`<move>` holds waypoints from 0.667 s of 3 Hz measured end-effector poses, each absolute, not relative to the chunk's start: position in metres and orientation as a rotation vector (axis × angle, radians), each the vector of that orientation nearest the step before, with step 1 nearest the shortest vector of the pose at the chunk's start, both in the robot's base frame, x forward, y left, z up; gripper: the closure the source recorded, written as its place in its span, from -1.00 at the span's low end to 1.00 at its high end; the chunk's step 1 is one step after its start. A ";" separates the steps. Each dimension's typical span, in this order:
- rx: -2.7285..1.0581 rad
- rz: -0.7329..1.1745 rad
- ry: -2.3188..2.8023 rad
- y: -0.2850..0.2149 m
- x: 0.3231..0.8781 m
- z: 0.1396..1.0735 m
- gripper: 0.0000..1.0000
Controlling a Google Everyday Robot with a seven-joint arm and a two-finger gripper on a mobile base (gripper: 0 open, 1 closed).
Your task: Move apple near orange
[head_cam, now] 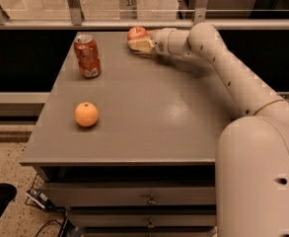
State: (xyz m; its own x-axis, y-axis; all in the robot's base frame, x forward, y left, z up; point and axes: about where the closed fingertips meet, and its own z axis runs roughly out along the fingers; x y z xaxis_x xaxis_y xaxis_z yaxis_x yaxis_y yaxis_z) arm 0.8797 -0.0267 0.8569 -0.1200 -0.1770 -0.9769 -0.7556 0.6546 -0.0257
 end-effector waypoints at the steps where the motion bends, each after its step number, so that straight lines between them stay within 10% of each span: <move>1: -0.778 0.594 1.651 -0.023 0.880 0.856 0.68; 2: -0.781 0.598 1.651 -0.020 0.880 0.854 1.00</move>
Offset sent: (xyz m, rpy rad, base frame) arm 0.0000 0.0029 -0.0012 0.0004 0.0016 0.0036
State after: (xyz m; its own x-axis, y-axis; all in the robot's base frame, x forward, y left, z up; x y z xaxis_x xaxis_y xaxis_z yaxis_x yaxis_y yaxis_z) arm 0.8797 -0.0198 0.8542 -0.1222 -0.1770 -0.9766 -0.7611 0.6482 -0.0222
